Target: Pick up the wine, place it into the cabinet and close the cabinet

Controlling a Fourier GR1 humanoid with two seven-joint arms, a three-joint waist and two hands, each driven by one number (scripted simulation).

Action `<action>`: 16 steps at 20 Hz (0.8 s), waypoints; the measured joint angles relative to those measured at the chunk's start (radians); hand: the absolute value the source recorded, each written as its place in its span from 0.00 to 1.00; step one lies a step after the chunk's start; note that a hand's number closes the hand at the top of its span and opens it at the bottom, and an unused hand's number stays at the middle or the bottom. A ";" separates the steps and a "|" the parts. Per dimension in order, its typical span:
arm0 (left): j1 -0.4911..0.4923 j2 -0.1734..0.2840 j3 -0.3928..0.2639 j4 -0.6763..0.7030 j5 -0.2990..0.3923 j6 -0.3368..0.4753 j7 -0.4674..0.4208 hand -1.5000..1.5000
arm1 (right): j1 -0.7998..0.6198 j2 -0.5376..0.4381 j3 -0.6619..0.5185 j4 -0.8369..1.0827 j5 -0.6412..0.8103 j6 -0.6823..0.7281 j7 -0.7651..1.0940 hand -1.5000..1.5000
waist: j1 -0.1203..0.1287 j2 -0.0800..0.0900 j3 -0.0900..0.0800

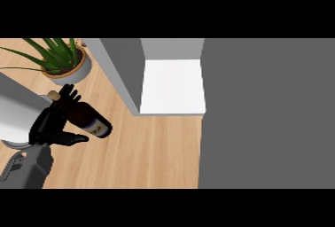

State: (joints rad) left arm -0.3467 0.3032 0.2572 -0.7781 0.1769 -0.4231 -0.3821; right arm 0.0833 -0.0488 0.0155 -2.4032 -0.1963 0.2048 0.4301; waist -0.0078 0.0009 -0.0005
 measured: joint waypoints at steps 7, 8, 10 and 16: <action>-0.064 0.009 -0.005 0.205 -0.055 -0.013 -0.134 0.00 | 0.016 0.003 -0.010 0.030 0.004 0.030 -0.057 0.00 | -0.002 0.001 0.000; -0.069 0.007 -0.007 0.209 -0.056 -0.010 -0.135 0.00 | 0.005 0.004 -0.010 0.024 0.008 0.020 -0.042 0.00 | -0.001 0.001 0.000; -0.080 -0.001 -0.011 0.257 -0.072 -0.001 -0.173 0.00 | -0.005 0.000 -0.020 0.014 -0.003 0.015 -0.029 0.00 | -0.002 0.001 0.000; -0.128 -0.011 -0.001 0.403 -0.092 -0.003 -0.274 0.00 | 0.011 0.016 0.023 0.006 0.045 0.013 -0.038 0.00 | -0.005 0.002 -0.001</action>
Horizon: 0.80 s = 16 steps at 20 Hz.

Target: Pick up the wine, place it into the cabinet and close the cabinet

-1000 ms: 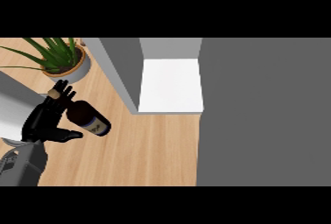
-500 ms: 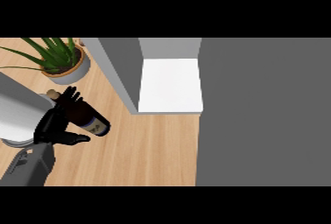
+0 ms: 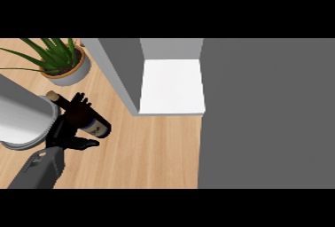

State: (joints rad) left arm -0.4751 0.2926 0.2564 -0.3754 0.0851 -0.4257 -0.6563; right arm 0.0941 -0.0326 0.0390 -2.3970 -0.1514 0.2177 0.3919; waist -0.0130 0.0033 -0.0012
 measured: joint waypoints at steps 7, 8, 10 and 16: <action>-0.031 0.009 0.028 0.108 0.019 -0.050 -0.025 0.00 | -0.033 -0.011 -0.028 0.020 -0.018 -0.002 0.007 0.00 | -0.004 0.003 -0.001; -0.035 0.012 0.029 0.112 0.022 -0.053 -0.020 0.00 | -0.009 -0.011 -0.028 0.007 -0.022 0.006 0.002 0.00 | -0.004 0.002 -0.001; -0.046 -0.004 0.028 0.124 0.019 -0.042 -0.025 0.00 | -0.004 -0.002 -0.012 0.001 -0.013 0.004 -0.001 0.00 | -0.004 0.002 0.000; -0.059 0.009 0.034 0.162 0.022 -0.070 -0.029 1.00 | 0.002 -0.007 -0.024 0.002 -0.023 0.009 0.003 0.00 | -0.007 0.004 -0.001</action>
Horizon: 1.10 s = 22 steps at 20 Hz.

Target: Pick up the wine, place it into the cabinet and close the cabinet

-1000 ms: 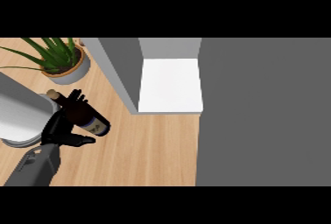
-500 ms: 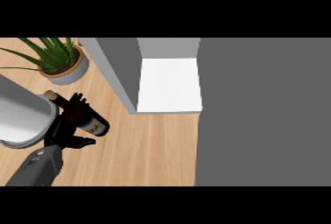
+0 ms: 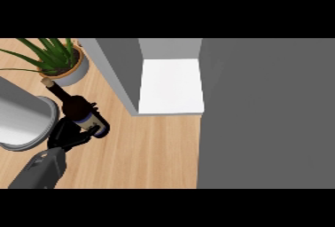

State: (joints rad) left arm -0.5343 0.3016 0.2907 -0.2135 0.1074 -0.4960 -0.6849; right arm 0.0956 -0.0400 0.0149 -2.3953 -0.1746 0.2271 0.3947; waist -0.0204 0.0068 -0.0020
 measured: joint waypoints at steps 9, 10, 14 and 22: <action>0.007 -0.001 -0.020 0.006 -0.021 -0.016 -0.014 1.00 | -0.013 0.004 0.013 -0.002 0.017 -0.008 0.014 0.00 | 0.000 0.000 0.000; 0.007 -0.005 -0.024 0.004 -0.027 -0.005 -0.025 1.00 | -0.024 -0.001 0.006 0.002 0.011 -0.007 0.017 0.00 | -0.001 0.001 0.000; 0.051 -0.034 -0.025 -0.036 -0.026 0.044 -0.097 1.00 | -0.019 -0.008 -0.019 -0.002 -0.005 -0.006 0.020 0.00 | 0.007 -0.006 0.006; 0.273 -0.116 -0.013 -0.226 0.032 0.118 -0.229 1.00 | 0.014 0.001 -0.022 0.009 0.017 -0.003 -0.009 0.00 | 0.034 -0.024 0.019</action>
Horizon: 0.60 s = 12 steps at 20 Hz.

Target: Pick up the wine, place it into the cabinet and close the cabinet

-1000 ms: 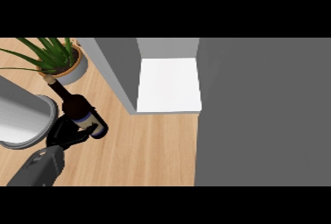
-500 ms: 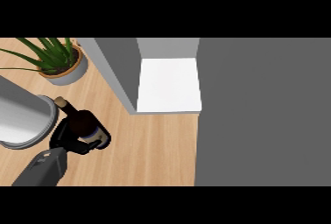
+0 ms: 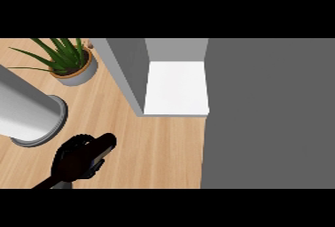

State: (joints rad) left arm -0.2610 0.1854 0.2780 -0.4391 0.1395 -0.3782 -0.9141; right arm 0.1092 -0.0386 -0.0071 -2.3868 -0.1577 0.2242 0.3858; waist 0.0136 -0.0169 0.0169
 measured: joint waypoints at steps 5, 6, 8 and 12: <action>0.108 -0.040 -0.028 -0.136 0.017 0.000 -0.017 1.00 | -0.019 -0.003 -0.001 0.006 0.002 -0.006 0.013 0.00 | 0.003 0.001 -0.001; 0.120 -0.048 -0.036 -0.160 0.023 -0.008 -0.008 1.00 | -0.013 -0.004 0.000 -0.004 0.001 -0.005 0.015 0.00 | 0.002 0.002 -0.002; 0.153 -0.072 -0.060 -0.217 0.033 -0.020 0.013 1.00 | -0.021 -0.003 -0.016 0.018 -0.005 -0.005 0.000 0.00 | 0.003 0.004 -0.004; 0.257 -0.130 -0.132 -0.401 0.046 -0.017 0.085 1.00 | -0.019 0.001 -0.020 0.042 -0.006 0.001 -0.022 0.00 | 0.002 0.009 -0.011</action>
State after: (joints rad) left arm -0.0040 0.0554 0.1462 -0.8400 0.1853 -0.3950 -0.8290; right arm 0.0903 -0.0375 -0.0270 -2.3448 -0.1638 0.2257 0.3638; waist 0.0158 -0.0081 0.0064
